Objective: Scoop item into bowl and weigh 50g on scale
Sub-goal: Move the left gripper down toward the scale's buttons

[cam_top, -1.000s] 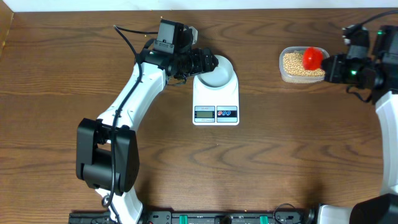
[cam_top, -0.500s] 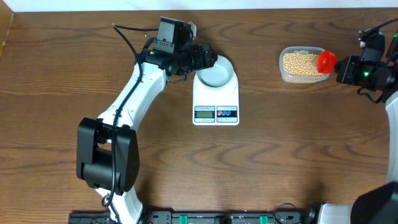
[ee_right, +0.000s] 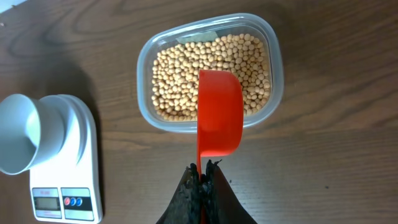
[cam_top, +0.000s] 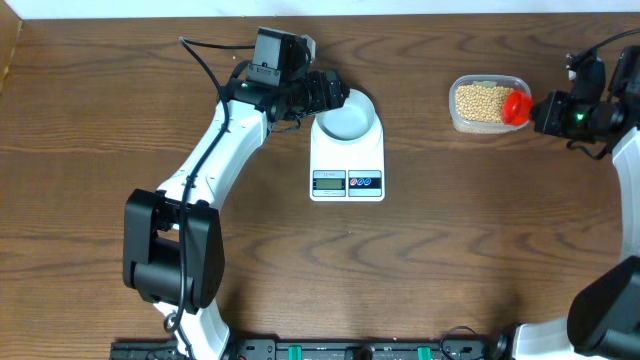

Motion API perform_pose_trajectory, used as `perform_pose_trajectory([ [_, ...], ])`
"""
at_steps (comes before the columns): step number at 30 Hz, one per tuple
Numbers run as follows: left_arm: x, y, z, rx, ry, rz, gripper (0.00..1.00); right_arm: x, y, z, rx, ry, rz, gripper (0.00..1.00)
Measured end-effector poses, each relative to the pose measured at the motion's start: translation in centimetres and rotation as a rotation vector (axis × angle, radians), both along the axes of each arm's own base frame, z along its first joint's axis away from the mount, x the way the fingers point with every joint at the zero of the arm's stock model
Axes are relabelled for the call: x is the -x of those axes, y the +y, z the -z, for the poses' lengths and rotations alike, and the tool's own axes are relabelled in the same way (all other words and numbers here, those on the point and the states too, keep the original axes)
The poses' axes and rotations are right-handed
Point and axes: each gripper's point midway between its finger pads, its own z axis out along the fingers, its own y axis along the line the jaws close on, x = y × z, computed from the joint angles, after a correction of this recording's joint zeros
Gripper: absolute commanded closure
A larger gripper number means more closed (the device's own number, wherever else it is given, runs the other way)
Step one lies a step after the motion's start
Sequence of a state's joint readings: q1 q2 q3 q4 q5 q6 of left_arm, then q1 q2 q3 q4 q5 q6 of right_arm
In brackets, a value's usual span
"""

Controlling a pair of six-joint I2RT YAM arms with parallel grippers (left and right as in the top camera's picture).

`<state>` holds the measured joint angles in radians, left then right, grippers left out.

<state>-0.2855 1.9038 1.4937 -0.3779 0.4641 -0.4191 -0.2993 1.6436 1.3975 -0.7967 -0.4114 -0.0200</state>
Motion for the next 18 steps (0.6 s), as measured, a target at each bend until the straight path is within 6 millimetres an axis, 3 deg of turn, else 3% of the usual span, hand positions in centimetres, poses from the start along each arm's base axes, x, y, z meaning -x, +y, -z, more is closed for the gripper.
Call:
perform_pose_trajectory([
  [14, -0.1, 0.3, 0.2, -0.018, -0.001, -0.014, 0.16, -1.8, -0.5, 1.9, 0.001, -0.005, -0.003, 0.99],
  [18, 0.0, 0.4, 0.3, -0.023, 0.006, -0.017, 0.22, -1.8, -0.5, 1.9, 0.001, -0.007, -0.004, 0.99],
])
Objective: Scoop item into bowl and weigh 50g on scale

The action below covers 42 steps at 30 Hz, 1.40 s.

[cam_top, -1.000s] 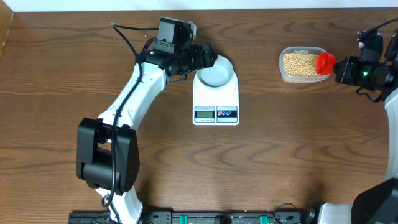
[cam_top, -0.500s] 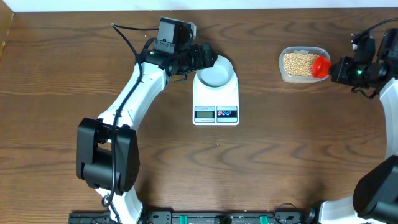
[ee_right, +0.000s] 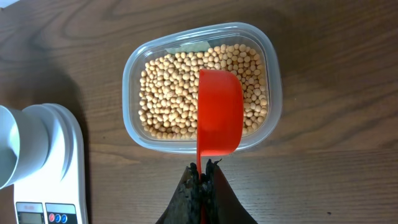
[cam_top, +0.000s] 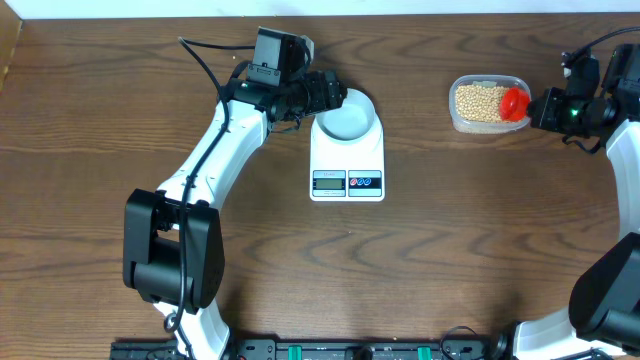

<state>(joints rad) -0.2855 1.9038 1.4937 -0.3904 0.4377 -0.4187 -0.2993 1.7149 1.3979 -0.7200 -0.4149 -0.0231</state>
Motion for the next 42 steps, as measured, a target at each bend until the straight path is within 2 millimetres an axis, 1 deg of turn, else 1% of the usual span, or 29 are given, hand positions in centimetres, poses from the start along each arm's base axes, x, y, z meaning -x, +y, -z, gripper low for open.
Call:
perform_pose_trajectory([
  [2, 0.2, 0.0, 0.2, -0.004, 0.012, 0.002, 0.25, 0.0, 0.0, 0.0, 0.000, 0.000, 0.000, 0.99],
  [6, 1.0, -0.3, 0.6, -0.015, 0.038, 0.011, 0.27, 0.0, 0.0, 0.0, 0.000, 0.000, 0.000, 0.99],
  [9, 1.8, -1.1, 0.8, -0.032, 0.053, 0.036, 0.27, 0.0, 0.0, 0.0, 0.000, 0.000, 0.000, 0.99],
  [12, 3.0, -2.1, 0.5, -0.058, 0.053, 0.068, 0.33, 0.0, 0.0, 0.0, 0.000, 0.000, 0.000, 0.99],
  [16, 5.2, -3.9, -0.3, -0.084, 0.057, 0.117, 0.41, 0.0, 0.0, 0.0, 0.000, 0.000, 0.000, 0.99],
  [18, 6.4, -4.8, -0.3, -0.097, 0.073, 0.144, 0.42, 0.0, 0.0, 0.0, 0.000, 0.000, 0.000, 0.99],
  [22, 8.9, -6.7, 0.4, -0.141, 0.108, 0.200, 0.42, 0.0, 0.0, 0.0, 0.000, 0.000, 0.000, 0.99],
  [27, 11.7, -7.6, 1.7, -0.236, 0.161, 0.209, 0.42, 0.0, 0.0, 0.0, -0.001, 0.001, 0.000, 0.99],
  [29, 12.1, -7.9, 1.9, -0.266, 0.158, 0.197, 0.42, 0.0, 0.0, 0.0, 0.000, 0.001, 0.000, 0.99],
  [37, 12.4, -8.4, 2.4, -0.346, 0.121, 0.133, 0.42, 0.2, 0.1, 0.2, -0.003, 0.012, 0.000, 0.99],
  [40, 12.4, -8.4, 3.6, -0.366, 0.139, 0.119, 0.41, 0.4, 0.1, 0.3, -0.006, 0.020, 0.000, 0.99],
  [42, 12.4, -8.4, 4.6, -0.380, 0.162, 0.113, 0.41, 0.5, 0.1, 0.3, -0.007, 0.022, 0.000, 0.99],
])
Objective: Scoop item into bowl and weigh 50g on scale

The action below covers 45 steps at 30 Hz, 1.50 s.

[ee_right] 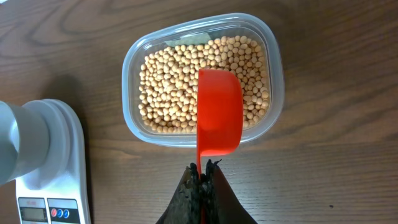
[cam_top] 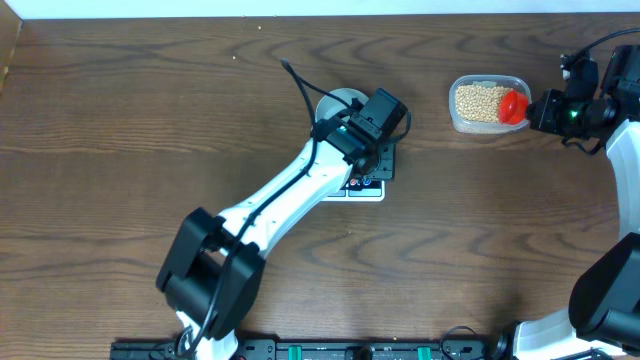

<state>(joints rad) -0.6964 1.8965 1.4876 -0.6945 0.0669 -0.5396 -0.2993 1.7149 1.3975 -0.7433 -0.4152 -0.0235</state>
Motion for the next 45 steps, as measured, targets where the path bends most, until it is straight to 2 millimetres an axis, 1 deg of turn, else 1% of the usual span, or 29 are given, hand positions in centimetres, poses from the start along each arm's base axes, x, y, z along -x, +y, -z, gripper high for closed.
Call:
perform_pose_trajectory([
  [3, 0.2, 0.2, 1.5, -0.020, 0.030, -0.010, 0.41, 0.0, 0.0, 0.0, 0.000, 0.000, 0.000, 0.99],
  [5, 0.3, 0.2, 2.0, -0.028, 0.041, -0.010, 0.36, 0.0, 0.0, 0.0, 0.000, 0.000, 0.000, 0.99],
  [13, 0.6, -0.1, 2.5, -0.035, 0.050, 0.006, 0.28, 0.0, 0.0, 0.0, 0.000, 0.000, 0.000, 0.99],
  [18, 1.3, -0.7, 3.6, -0.056, 0.065, 0.050, 0.28, 0.0, 0.0, 0.0, 0.000, 0.001, 0.000, 0.99],
  [22, 1.8, -1.7, 4.6, -0.050, 0.077, 0.109, 0.28, 0.0, 0.0, 0.0, 0.000, 0.001, 0.000, 0.99],
  [26, 1.7, -1.9, 5.3, -0.055, 0.078, 0.138, 0.27, 0.1, 0.0, 0.0, -0.001, 0.003, 0.000, 0.99],
  [29, 1.6, -2.1, 5.4, -0.056, 0.066, 0.170, 0.27, 0.1, 0.0, 0.0, -0.001, 0.004, 0.000, 0.99],
  [37, 1.5, -2.1, 5.4, -0.070, 0.051, 0.227, 0.27, 0.1, 0.1, 0.0, -0.003, 0.004, -0.001, 0.99],
  [45, 1.3, -1.4, 6.8, -0.090, 0.074, 0.237, 0.27, 0.1, 0.1, 0.1, -0.005, 0.007, -0.002, 0.99],
])
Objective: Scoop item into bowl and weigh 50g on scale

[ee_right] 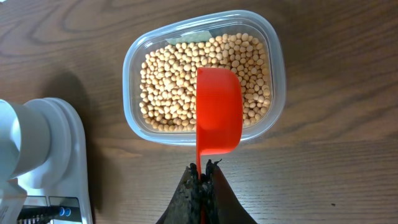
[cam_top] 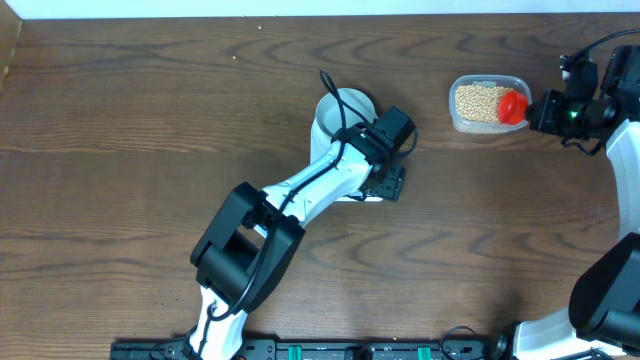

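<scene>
A clear tub of soybeans [ee_right: 205,74] sits at the table's far right, also seen from overhead [cam_top: 480,103]. My right gripper [ee_right: 202,167] is shut on the handle of a red scoop [ee_right: 217,112], whose cup hangs over the tub's near half. A white bowl [cam_top: 345,108] stands on the white scale [ee_right: 65,155]. My left gripper [cam_top: 385,186] reaches over the scale's front end, where its display and buttons are. A dark fingertip [ee_right: 34,213] shows by the blue button. The arm hides most of the scale from overhead, and the left jaws' state cannot be made out.
The wooden table [cam_top: 120,120] runs wide to the left and front. The table's back edge lies just behind the tub and the bowl. The left arm's white links [cam_top: 300,195] stretch diagonally from the front centre up to the scale.
The left arm has swung a little further right, so its gripper now sits at the scale's front right corner. The bowl shows more fully. The right gripper and scoop have barely shifted.
At first my left gripper was at the bowl's left rim on the scale, while the right held the red scoop over the soybean tub. Later the left gripper lay over the scale's display end, and it is still there. The scoop stayed above the beans throughout.
</scene>
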Motion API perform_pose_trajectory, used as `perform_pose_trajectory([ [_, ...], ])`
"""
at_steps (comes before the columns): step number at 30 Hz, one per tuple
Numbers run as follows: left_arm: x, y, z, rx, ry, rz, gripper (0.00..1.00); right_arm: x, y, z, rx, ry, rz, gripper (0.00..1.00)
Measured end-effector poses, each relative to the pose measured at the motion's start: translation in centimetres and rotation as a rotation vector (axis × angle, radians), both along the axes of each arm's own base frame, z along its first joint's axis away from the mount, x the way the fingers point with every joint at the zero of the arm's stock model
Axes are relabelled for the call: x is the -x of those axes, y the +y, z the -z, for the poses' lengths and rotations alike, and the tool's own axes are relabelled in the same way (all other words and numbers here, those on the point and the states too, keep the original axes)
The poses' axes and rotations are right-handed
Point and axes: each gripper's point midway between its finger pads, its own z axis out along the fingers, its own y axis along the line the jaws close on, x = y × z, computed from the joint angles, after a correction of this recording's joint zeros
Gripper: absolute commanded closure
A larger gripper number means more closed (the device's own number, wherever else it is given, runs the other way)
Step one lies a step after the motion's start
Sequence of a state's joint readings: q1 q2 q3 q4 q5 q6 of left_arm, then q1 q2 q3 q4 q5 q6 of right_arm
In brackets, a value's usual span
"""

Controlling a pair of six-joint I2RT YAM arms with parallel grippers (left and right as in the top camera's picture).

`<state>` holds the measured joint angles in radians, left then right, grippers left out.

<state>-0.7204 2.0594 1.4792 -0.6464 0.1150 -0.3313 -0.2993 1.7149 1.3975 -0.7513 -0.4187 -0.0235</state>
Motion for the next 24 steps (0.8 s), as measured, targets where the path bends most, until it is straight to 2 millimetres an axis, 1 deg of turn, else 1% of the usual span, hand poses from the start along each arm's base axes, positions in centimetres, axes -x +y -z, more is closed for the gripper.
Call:
perform_pose_trajectory([
  [17, -0.42, 0.58, 0.15, 0.002, 0.008, -0.005, 0.27, 0.01, 0.00, 0.01, 0.000, 0.001, 0.000, 0.99],
  [24, -0.17, 0.81, 0.22, -0.008, 0.018, -0.003, 0.27, 0.01, 0.00, 0.00, 0.000, 0.001, 0.000, 0.99],
])
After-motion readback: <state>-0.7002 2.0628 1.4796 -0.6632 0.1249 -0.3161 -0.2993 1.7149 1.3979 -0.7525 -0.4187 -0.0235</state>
